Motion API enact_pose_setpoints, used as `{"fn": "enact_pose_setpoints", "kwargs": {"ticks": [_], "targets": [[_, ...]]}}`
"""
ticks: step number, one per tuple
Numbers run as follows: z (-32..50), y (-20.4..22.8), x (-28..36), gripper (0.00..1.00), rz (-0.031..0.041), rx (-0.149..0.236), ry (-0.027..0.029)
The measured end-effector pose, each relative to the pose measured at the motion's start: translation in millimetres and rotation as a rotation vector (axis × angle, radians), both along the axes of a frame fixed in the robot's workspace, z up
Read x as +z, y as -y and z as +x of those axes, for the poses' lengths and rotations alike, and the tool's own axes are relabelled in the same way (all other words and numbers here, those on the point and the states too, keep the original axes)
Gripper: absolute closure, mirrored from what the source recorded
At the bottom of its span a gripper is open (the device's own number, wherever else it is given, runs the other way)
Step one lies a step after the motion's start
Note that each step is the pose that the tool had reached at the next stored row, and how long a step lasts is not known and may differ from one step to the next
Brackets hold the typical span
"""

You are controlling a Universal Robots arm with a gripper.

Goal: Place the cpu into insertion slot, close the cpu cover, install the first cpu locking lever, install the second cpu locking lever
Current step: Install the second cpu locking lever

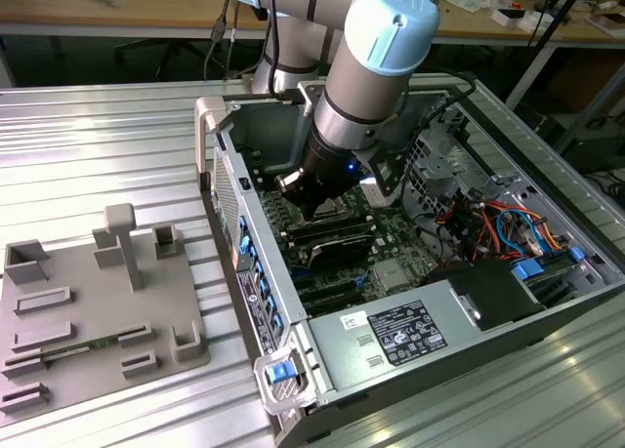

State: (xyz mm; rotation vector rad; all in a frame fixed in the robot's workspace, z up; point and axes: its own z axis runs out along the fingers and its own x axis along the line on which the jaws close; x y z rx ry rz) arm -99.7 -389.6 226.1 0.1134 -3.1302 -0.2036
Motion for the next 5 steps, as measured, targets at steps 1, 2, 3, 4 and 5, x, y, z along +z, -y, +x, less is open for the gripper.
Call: {"fn": "enact_pose_setpoints", "kwargs": {"ticks": [1,2,3,4,5], "targets": [[0.0,0.0,0.0,0.89,0.0000,0.000,0.0000],[0.0,0.0,0.0,0.89,0.0000,0.000,0.0000],[0.0,0.0,0.0,0.89,0.0001,0.000,0.0000],[0.0,0.0,0.0,0.89,0.0000,0.000,0.0000],[0.0,0.0,0.1,0.89,0.0000,0.000,0.0000]]}}
